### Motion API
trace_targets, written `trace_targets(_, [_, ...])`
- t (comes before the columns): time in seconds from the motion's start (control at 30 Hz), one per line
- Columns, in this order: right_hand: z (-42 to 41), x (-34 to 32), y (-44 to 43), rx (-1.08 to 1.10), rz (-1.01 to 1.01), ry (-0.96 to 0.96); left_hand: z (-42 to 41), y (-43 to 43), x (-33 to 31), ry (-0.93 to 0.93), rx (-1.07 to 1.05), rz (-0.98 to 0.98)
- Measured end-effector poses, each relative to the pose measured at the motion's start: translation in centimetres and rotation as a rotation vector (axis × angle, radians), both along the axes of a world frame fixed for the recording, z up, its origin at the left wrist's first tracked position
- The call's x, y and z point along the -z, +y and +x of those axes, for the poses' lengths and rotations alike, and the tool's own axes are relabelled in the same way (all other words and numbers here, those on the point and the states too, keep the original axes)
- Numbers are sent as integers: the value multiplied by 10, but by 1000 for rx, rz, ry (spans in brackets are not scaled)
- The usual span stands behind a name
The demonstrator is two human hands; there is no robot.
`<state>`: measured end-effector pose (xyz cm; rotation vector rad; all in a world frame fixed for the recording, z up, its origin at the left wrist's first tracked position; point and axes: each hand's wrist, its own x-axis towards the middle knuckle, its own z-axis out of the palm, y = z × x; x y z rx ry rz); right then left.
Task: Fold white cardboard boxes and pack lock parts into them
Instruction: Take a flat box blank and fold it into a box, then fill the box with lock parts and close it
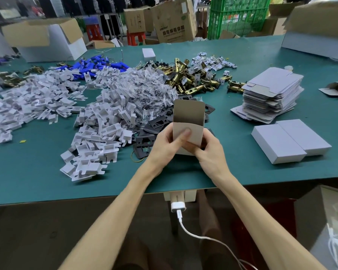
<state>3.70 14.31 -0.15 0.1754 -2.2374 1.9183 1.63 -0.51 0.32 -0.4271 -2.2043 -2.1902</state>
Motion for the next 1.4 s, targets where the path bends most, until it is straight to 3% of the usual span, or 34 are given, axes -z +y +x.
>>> trace_targets(0.13, [5,-3,0,16,-20,-11,-5,-14,-6,-36,115,-63])
trace_targets(0.27, [-6,-12,10,151,-85,56,-13,-18,-8,-177,54,66])
trace_targets(0.33, [-31,-19,19,240,-25,89,-19,-19,-3,-231,13,144])
trace_targets(0.43, [-88,-27,30,281,257,64,-22,-21,1,-280,1,241])
trace_targets(0.6, [-185,-34,30,117,862,52,-22,-18,-1,-313,-3,282])
trace_targets(0.93, [-260,-38,22,-2,1472,78,-24,-21,4,-278,19,261])
trace_targets(1.2, [-260,-34,17,134,1657,279,-23,-21,3,-267,17,251])
trace_targets(1.3, [-251,-40,24,210,1568,302,-24,-21,3,-264,17,258])
trace_targets(1.4, [-238,-56,35,272,1302,198,-24,-21,4,-255,16,270])
